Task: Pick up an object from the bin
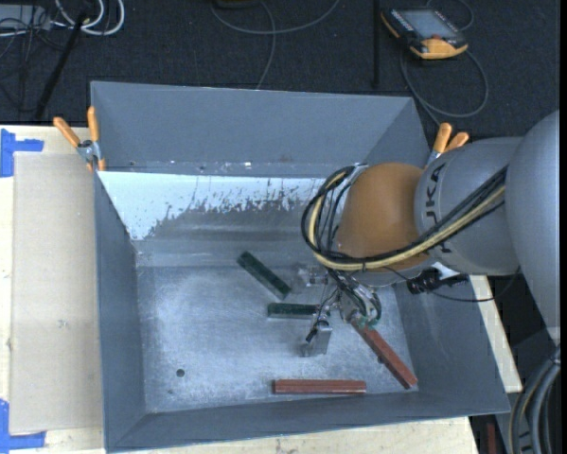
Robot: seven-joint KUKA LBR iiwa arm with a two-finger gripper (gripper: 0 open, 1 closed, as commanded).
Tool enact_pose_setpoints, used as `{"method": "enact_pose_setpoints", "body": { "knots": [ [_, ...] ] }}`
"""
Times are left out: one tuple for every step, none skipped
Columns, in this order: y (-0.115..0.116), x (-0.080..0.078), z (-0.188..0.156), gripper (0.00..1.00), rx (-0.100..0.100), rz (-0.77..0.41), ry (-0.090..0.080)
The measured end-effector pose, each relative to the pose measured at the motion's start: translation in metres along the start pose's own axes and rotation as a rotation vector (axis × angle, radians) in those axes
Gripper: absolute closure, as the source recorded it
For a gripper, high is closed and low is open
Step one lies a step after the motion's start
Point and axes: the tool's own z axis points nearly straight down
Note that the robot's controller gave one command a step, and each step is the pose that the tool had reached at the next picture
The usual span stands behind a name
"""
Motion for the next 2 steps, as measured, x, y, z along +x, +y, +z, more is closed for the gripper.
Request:
{"method": "enact_pose_setpoints", "body": {
  "knots": [
    [0.000,-0.001,-0.005,1.00,0.000,0.002,-0.006],
    [0.000,0.025,-0.147,1.00,-0.001,0.024,-0.014]
  ]
}}
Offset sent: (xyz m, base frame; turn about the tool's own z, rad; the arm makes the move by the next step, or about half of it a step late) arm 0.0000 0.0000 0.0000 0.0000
